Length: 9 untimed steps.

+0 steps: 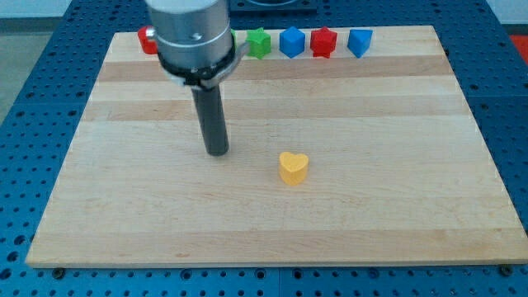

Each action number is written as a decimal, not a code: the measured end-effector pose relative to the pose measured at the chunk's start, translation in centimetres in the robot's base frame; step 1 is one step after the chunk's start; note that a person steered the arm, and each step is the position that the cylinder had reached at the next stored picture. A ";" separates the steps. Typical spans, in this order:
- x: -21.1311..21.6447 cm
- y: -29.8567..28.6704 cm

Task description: Move the yellow heart top right side corner of the board

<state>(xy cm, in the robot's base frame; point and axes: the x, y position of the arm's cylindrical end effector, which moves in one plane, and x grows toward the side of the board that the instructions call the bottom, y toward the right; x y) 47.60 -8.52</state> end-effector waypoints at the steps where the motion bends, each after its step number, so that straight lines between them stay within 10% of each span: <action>1: 3.4 0.2; 3: 6.5 6.0; 9: -1.7 16.9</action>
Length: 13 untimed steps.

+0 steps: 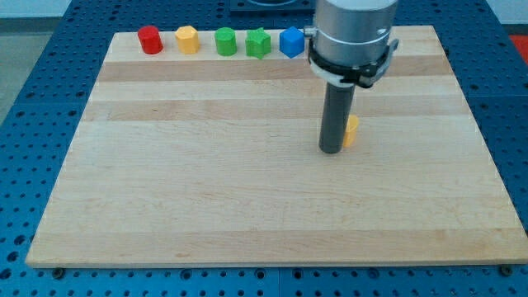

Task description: Move the yellow heart top right side corner of the board

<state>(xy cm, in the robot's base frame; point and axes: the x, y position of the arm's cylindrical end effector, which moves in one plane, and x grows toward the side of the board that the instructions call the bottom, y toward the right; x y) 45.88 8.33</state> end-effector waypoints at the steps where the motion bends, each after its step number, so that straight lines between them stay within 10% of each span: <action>1: -1.2 1.8; 13: -10.4 8.9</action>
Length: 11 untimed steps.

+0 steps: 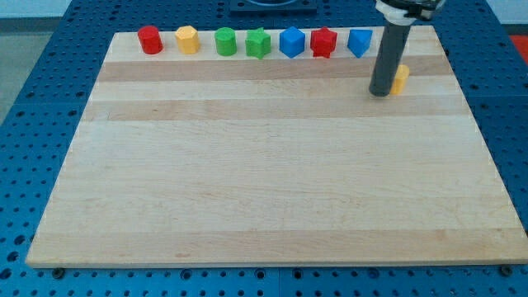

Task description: Move the yellow heart top right side corner of the board

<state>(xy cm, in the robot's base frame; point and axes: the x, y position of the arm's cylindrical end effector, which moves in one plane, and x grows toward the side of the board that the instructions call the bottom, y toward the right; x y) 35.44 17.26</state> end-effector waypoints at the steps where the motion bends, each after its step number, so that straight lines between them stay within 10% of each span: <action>1: 0.0 1.5; 11: -5.6 6.3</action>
<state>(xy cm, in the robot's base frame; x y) 29.84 23.59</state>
